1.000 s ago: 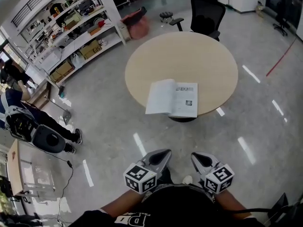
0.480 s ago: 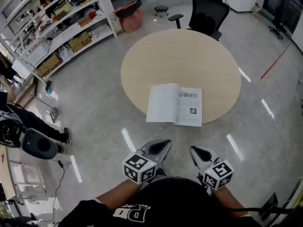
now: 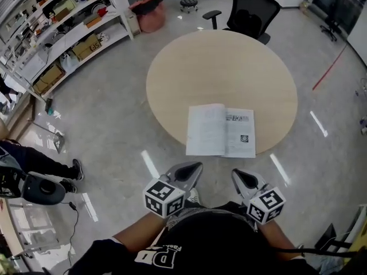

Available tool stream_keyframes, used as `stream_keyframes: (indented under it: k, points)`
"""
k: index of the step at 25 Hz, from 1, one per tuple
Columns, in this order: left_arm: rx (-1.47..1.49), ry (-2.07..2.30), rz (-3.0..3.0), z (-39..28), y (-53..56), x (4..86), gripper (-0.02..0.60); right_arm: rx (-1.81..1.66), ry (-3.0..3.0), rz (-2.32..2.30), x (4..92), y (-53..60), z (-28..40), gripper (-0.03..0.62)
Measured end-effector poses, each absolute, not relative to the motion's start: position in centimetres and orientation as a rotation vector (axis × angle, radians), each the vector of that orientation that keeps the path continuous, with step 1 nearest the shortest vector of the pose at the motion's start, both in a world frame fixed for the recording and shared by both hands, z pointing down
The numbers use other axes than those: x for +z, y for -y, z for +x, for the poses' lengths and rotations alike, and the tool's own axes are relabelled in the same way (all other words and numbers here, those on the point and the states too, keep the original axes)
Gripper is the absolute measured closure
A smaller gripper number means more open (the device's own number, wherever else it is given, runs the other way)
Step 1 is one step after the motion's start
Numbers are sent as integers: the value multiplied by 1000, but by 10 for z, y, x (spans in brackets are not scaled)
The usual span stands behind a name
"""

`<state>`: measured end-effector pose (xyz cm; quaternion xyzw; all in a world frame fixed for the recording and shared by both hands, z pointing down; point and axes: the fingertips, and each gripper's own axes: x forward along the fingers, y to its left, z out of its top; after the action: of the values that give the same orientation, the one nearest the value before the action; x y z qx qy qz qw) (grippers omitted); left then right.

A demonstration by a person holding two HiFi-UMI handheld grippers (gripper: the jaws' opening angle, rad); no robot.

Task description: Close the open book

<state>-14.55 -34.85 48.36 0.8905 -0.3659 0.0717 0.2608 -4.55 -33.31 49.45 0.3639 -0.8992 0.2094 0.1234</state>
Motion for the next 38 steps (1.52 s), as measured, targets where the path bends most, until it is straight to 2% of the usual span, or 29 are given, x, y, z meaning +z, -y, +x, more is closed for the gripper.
stream_keyframes:
  k: [6, 18, 27, 30, 33, 34, 35, 38]
  points:
    - [172, 1001, 2368, -168, 374, 495, 574, 605, 2561, 1087, 496, 344, -48, 586]
    - [213, 1159, 2258, -169, 406, 539, 574, 621, 2529, 971, 521, 374, -24, 586]
    - [200, 1340, 1838, -231, 429, 673, 574, 633, 2521, 926, 532, 371, -4, 586]
    - [244, 1326, 1819, -235, 429, 701, 574, 642, 2510, 941, 532, 370, 3, 586]
    - [151, 1281, 1794, -233, 432, 716, 574, 627, 2499, 955, 530, 369, 7, 586]
    - [99, 1261, 1773, -232, 433, 720, 525, 621, 2496, 961, 529, 369, 8, 586]
    - [50, 1243, 1745, -232, 435, 724, 450, 617, 2493, 966, 528, 370, 10, 586]
    - [-30, 1207, 1671, -232, 436, 733, 443, 612, 2486, 975, 528, 371, 12, 586]
